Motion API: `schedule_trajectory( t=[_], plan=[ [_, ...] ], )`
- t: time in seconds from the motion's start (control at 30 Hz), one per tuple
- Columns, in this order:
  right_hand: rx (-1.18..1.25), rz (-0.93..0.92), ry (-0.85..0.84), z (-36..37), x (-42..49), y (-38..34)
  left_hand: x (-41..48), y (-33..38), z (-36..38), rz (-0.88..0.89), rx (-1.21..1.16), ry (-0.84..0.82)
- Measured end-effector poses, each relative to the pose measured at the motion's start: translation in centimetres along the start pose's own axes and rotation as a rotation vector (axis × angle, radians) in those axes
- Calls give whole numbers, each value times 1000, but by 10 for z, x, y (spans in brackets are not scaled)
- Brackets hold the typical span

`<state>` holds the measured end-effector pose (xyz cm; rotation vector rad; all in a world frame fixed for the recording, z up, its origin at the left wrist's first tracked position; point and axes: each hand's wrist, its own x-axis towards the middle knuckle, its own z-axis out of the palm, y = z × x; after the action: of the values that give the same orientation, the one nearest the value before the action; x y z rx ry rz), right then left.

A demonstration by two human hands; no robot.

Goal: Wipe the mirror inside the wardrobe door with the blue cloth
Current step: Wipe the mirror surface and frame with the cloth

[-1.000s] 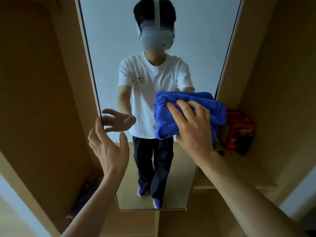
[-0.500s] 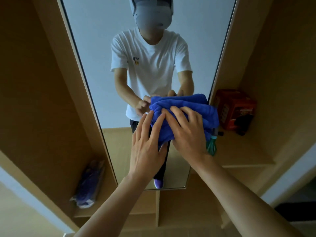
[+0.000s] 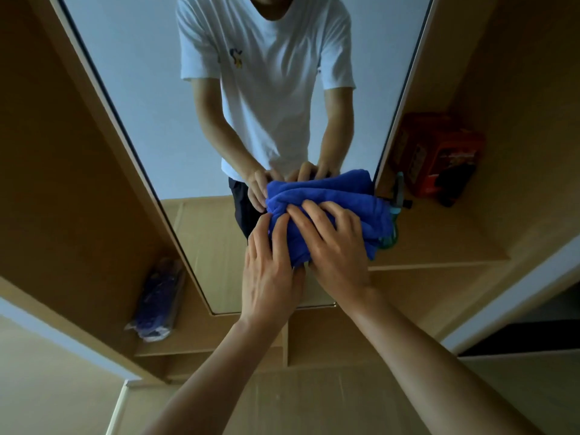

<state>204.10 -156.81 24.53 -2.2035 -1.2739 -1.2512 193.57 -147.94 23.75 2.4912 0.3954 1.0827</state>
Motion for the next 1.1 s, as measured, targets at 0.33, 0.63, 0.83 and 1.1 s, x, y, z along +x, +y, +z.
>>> schedule_trajectory(
  t=[0.33,0.63,0.83,1.1],
  plan=[
    [96,40,-79,47,-70,-11,-39,-33,48,-106,13,-120],
    [166,88,-201,86,-140,-24,-88,-63,90,-154,23,-220],
    [136,86,-293,117,-192,-35,-128,-87,127,-257,-14,-312],
    [193,100,-588,145,-236,-49,-158,-110,156,-384,-5,-479]
  ],
)
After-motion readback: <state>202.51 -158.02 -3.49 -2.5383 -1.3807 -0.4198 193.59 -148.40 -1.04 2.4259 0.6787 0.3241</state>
